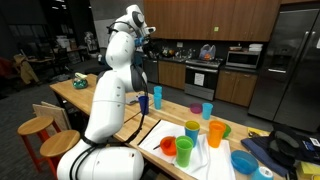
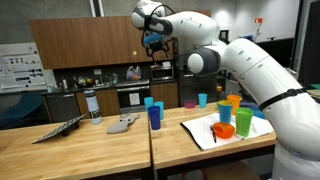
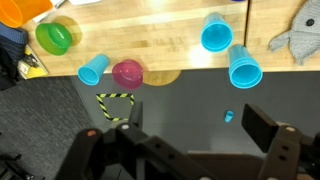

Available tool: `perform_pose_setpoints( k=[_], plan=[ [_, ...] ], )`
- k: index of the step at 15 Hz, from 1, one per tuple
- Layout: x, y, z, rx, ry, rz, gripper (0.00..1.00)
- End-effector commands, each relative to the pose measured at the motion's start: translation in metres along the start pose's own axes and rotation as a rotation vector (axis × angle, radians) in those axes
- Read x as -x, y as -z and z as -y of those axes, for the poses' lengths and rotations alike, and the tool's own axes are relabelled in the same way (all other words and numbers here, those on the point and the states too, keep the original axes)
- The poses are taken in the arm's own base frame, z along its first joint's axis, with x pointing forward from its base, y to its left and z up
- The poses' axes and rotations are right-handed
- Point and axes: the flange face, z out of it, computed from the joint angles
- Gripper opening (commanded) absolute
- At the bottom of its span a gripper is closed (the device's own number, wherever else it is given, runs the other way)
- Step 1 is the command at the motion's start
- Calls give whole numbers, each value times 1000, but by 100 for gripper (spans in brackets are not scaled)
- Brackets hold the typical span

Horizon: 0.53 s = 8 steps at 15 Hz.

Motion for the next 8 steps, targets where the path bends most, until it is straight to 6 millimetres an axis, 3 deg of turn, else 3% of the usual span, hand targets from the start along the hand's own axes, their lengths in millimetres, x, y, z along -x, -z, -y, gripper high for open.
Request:
perform_pose_setpoints(
  k=[1, 3, 8],
  plan=[
    [0, 13, -13, 23, -66, -21, 100],
    [-4, 13, -18, 26, -81, -31, 100],
    [-5, 3, -10, 36, -94, -32, 100]
  ],
)
